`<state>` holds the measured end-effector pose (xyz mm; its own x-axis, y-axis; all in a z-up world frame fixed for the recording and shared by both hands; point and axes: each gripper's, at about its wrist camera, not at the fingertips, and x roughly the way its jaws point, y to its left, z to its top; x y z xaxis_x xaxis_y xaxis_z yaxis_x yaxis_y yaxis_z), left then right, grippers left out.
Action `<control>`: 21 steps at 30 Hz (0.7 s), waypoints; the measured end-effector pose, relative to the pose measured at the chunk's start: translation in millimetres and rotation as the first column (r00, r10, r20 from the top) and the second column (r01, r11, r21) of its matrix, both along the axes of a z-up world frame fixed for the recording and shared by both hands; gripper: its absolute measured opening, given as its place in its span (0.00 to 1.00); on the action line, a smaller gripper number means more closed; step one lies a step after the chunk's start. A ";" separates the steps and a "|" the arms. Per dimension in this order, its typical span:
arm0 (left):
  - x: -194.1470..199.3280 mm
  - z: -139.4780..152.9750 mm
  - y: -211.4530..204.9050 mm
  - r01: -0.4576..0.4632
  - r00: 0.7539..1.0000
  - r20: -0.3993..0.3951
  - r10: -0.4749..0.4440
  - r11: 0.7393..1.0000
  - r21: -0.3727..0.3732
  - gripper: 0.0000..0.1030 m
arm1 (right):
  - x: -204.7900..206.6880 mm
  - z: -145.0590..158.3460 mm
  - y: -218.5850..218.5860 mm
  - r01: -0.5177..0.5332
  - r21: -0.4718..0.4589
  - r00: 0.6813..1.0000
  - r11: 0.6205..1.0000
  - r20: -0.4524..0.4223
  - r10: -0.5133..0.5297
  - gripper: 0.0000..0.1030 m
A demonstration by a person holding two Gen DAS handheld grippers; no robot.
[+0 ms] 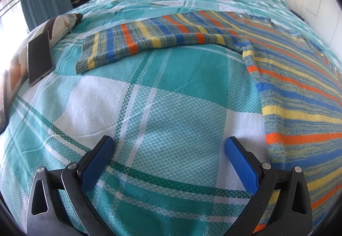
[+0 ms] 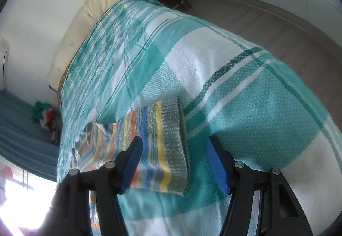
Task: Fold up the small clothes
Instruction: 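Grasp the sweater's side edge with the right tool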
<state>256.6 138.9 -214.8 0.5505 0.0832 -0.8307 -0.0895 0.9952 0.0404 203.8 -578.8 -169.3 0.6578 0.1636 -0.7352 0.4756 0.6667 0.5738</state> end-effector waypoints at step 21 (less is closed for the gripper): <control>-50.9 19.5 32.3 -0.114 0.985 0.115 0.126 0.987 -0.111 0.98 | 119.4 168.7 280.3 -0.486 -0.267 0.849 0.832 0.081 0.522 0.02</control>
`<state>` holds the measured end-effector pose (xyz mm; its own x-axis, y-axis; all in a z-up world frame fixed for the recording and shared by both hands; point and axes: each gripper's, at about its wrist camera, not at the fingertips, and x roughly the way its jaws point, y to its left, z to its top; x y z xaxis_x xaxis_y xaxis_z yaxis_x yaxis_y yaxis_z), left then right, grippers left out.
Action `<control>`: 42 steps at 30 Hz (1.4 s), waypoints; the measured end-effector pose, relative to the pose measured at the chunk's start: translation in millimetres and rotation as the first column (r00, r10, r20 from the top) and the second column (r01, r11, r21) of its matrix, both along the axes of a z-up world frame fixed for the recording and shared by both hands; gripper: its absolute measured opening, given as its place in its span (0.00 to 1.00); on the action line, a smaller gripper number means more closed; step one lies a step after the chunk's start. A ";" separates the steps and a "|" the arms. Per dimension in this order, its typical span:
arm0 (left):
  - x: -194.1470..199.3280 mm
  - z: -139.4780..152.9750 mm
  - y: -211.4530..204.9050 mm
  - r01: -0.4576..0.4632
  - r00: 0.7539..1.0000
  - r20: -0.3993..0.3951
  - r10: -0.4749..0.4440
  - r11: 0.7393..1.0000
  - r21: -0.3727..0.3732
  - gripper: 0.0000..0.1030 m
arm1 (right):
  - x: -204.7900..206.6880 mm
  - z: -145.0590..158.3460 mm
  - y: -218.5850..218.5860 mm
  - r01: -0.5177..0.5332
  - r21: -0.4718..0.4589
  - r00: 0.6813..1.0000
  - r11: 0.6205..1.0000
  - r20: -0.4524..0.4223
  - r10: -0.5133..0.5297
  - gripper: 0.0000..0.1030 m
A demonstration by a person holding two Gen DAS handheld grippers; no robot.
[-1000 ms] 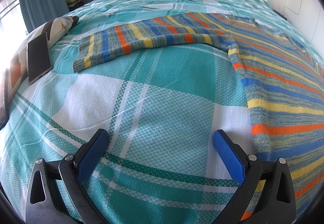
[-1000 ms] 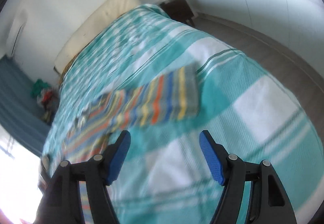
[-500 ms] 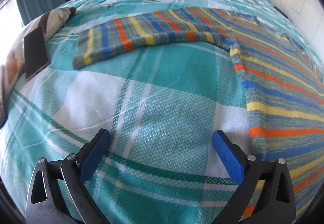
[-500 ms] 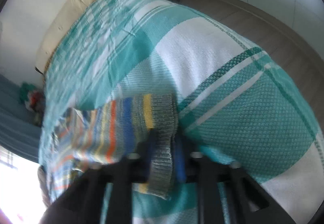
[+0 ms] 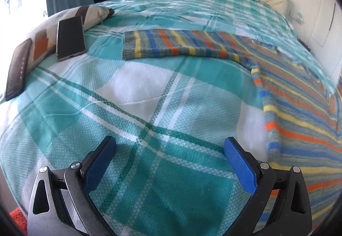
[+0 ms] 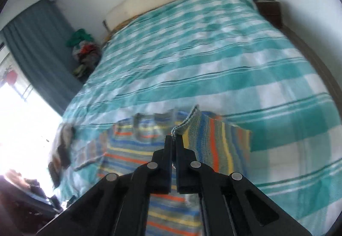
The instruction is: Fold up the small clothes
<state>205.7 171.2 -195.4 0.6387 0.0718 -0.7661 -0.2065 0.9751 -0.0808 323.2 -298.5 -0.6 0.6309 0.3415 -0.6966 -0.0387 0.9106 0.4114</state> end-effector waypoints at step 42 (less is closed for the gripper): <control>3.5 -15.7 -7.8 0.009 1.000 -0.019 -0.008 0.999 0.037 1.00 | 62.9 -152.8 -15.2 -0.039 -0.316 0.985 0.948 -0.171 -0.016 0.19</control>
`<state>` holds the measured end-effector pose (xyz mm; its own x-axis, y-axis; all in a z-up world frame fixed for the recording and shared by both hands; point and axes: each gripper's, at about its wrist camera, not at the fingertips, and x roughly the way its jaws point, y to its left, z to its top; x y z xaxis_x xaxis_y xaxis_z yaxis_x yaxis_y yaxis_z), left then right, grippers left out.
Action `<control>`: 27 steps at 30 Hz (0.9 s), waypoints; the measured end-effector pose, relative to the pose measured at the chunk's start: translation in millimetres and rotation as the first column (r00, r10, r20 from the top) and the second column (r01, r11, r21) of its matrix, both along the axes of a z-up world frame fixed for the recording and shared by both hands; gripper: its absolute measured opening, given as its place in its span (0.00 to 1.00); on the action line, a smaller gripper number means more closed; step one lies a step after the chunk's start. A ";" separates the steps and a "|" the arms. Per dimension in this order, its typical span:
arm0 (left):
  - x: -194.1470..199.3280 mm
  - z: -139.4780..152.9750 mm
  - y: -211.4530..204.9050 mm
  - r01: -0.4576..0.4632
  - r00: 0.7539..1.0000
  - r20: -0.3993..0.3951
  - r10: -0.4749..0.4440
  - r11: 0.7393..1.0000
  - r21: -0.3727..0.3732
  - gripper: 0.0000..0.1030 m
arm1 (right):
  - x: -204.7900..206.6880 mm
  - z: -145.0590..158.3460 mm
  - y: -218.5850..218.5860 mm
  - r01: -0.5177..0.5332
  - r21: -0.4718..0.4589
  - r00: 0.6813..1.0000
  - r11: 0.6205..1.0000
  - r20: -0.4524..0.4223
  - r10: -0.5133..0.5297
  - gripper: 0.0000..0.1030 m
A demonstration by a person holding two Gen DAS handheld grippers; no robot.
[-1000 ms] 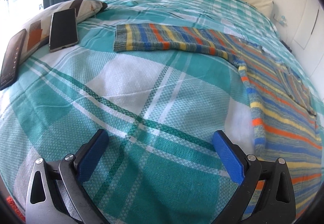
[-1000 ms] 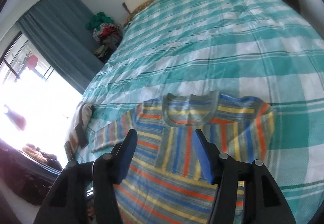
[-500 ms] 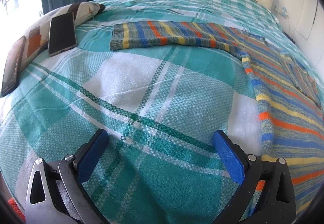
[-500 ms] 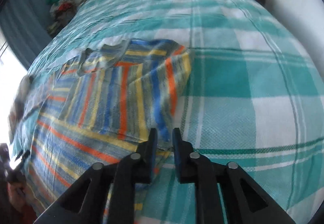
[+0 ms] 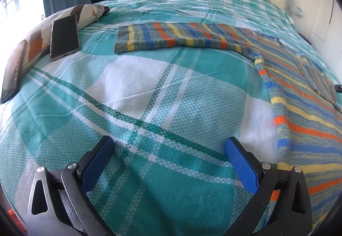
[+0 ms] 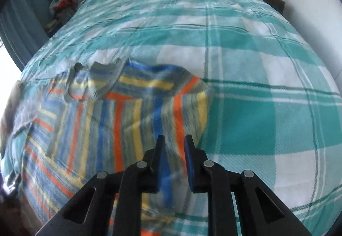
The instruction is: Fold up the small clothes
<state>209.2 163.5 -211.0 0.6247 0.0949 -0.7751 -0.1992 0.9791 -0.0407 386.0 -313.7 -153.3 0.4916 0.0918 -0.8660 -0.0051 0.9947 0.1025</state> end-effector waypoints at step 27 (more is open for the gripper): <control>-1.3 -1.5 0.5 0.001 1.000 0.020 -0.001 1.000 -0.005 1.00 | -317.9 12.2 38.9 0.060 -0.067 0.995 0.996 0.087 -0.054 0.41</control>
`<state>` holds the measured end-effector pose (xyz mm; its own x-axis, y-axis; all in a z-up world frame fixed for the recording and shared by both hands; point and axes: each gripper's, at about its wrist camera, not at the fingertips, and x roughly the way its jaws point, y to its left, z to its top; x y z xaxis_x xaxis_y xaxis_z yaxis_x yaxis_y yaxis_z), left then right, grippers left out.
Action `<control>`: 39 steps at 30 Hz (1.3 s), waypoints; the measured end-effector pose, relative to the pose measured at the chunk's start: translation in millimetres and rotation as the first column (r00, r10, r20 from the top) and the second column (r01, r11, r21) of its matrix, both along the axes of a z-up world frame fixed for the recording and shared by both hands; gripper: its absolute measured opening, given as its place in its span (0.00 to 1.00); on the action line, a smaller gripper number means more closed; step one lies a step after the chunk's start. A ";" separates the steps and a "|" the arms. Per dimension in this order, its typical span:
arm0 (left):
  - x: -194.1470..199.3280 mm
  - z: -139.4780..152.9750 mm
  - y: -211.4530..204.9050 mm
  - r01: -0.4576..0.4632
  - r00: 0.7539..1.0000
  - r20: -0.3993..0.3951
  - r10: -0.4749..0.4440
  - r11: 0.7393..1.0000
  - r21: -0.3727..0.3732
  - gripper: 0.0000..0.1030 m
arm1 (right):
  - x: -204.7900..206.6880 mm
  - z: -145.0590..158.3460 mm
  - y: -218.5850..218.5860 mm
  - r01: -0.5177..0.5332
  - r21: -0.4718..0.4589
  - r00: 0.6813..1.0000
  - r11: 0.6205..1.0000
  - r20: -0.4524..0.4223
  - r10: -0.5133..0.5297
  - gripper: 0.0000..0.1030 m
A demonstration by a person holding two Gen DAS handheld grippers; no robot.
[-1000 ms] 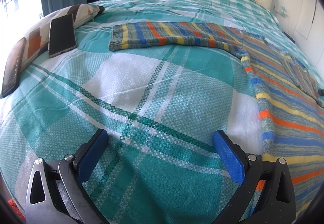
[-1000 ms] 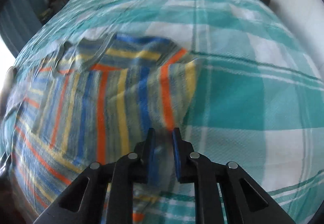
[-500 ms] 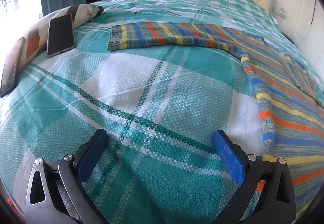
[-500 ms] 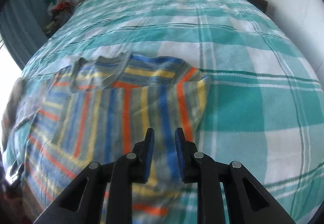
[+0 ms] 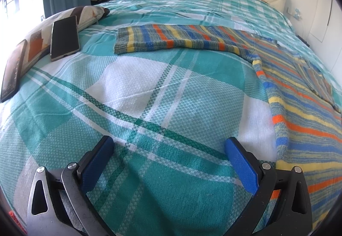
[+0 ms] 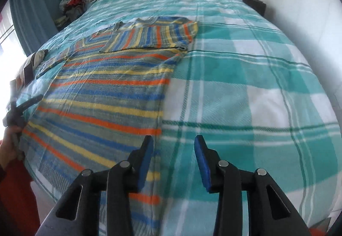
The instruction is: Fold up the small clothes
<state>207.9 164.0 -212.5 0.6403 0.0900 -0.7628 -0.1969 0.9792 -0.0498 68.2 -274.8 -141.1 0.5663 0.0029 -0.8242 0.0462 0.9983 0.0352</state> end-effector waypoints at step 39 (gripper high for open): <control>186.6 45.8 131.8 -0.151 0.978 -0.186 0.090 0.924 -0.350 0.02 | -24.1 -10.6 7.4 0.043 0.004 0.996 0.999 0.072 -0.043 0.50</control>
<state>394.5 295.8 -166.8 0.5053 -0.1425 -0.8511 -0.3480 0.8689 -0.3521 44.0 -267.4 -151.7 0.6240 -0.0205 -0.7811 0.0863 0.9954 0.0427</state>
